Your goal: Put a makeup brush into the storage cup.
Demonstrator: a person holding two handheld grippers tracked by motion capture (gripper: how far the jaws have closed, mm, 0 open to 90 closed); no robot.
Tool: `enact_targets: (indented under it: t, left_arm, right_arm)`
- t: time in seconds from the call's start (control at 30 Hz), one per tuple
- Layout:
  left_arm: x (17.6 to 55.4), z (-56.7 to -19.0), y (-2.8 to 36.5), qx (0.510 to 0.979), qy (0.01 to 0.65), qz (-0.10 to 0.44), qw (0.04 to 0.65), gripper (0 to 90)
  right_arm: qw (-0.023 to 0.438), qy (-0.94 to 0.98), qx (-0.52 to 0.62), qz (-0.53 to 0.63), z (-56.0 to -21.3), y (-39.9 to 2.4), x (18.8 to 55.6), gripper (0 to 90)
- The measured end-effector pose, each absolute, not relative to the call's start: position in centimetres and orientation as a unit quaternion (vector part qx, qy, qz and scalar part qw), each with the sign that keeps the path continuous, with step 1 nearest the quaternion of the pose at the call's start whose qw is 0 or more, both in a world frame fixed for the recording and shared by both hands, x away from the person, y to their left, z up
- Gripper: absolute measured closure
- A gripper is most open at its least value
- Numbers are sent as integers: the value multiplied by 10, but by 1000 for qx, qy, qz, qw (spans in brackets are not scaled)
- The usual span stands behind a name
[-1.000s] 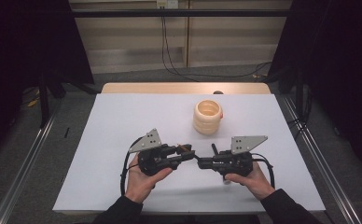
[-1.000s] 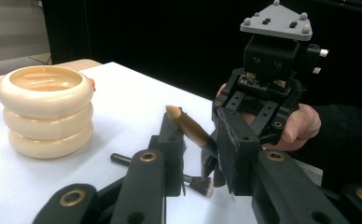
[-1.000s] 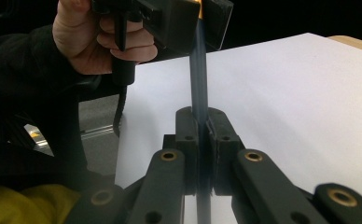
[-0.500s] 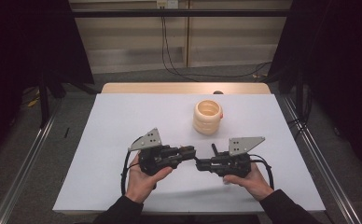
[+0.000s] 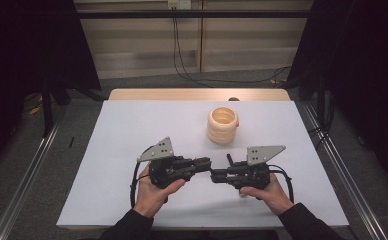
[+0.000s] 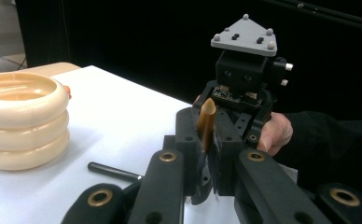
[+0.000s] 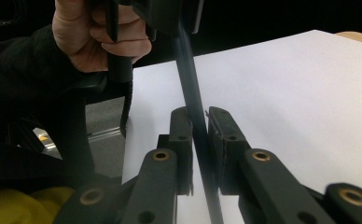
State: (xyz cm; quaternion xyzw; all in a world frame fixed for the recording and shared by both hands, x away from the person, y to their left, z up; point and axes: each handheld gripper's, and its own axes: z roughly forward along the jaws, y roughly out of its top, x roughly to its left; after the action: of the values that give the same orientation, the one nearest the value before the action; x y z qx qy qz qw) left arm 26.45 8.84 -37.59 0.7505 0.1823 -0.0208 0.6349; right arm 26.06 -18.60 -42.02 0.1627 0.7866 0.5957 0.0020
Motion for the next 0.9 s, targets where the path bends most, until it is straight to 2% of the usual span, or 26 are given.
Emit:
enact_targets:
  t: [0.2, 0.4, 0.73, 0.8, 0.87, 0.9]
  left_arm:
    - [266, -375, 93, 748, 189, -14, 636, 841]
    - [267, -375, 95, 751, 193, -11, 632, 841]
    - [267, -374, 94, 759, 200, 1, 619, 840]
    - [268, -372, 95, 762, 202, 3, 616, 840]
    - [269, -370, 95, 766, 201, 2, 611, 840]
    - [269, -370, 96, 767, 202, 2, 609, 841]
  right_arm:
    - [-1, 785, 164, 597, -420, -188, 261, 691]
    - [-3, 783, 165, 600, -417, -188, 259, 477]
    - [21, 773, 212, 597, -412, -198, 264, 93]
    - [19, 774, 209, 598, -412, -199, 264, 79]
    - [19, 772, 210, 599, -412, -199, 264, 6]
    - [19, 772, 207, 600, -412, -199, 263, 0]
